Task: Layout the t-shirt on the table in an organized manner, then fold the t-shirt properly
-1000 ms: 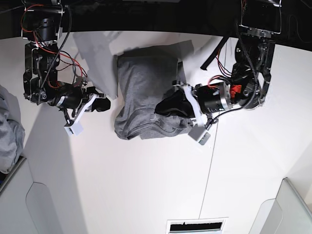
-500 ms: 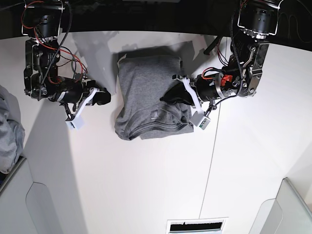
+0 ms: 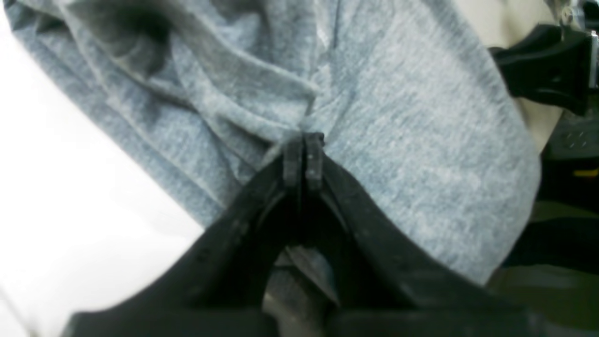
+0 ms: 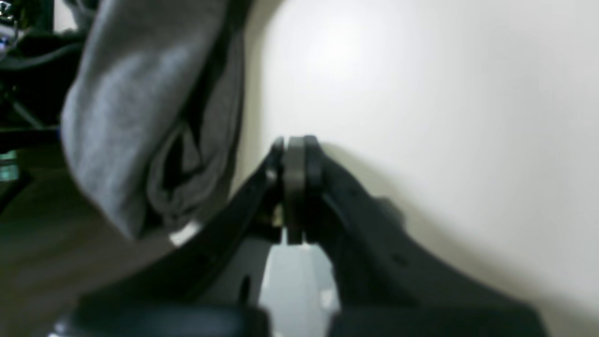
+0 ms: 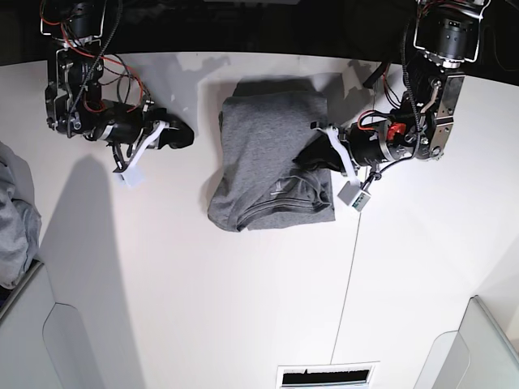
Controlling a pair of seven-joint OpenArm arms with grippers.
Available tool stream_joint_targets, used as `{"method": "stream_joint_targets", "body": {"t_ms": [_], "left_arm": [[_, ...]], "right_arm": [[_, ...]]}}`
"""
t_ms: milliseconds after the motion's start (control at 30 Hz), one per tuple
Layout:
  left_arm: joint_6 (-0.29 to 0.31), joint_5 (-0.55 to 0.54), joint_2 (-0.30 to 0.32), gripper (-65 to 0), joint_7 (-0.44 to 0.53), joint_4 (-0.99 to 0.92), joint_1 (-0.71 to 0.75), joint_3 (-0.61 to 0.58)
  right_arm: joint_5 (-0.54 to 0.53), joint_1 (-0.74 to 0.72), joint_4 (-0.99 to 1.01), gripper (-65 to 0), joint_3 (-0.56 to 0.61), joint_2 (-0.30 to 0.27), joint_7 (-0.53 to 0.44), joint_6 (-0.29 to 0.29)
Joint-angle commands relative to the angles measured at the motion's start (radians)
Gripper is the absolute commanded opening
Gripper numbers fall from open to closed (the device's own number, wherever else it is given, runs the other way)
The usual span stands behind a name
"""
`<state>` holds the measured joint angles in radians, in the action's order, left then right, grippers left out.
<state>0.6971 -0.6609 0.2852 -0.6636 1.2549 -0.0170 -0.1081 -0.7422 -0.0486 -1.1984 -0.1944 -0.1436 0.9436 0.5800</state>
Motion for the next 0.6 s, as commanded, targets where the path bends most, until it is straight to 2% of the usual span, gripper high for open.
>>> {"method": "stream_joint_targets", "body": {"t_ms": [0, 100, 200, 333, 467, 567], "left_arm": [[0.001, 0.007, 0.019, -64.9, 0.0, 0.01, -0.014, 0.003], [0.001, 0.005, 0.031, -64.9, -0.031, 0.01, -0.014, 0.003], [0.001, -0.042, 0.037, -64.9, -0.077, 0.019, -0.013, 0.003], [0.001, -0.204, 0.078, -64.9, -0.154, 0.1, -0.013, 0.003], [0.001, -0.31, 0.137, -64.9, -0.205, 0.262, -0.013, 0.003], [0.001, -0.392, 0.168, -64.9, -0.283, 0.365, -0.01, 0.003]], "right_arm": [[-0.021, -0.003, -0.018, -65.0, -0.003, -0.005, -0.006, 0.013], [-0.026, 0.018, -0.018, -65.0, -0.003, -0.005, -0.003, 0.019], [-0.025, 0.034, -0.023, -65.0, -0.003, -0.006, -0.004, 0.019], [-0.025, 0.035, -0.039, -65.0, -0.003, -0.006, -0.004, 0.019], [-0.025, 0.035, -0.082, -65.0, -0.003, -0.006, 0.005, 0.019], [-0.025, 0.035, -0.111, -65.0, -0.003, -0.006, 0.03, 0.019]]}}
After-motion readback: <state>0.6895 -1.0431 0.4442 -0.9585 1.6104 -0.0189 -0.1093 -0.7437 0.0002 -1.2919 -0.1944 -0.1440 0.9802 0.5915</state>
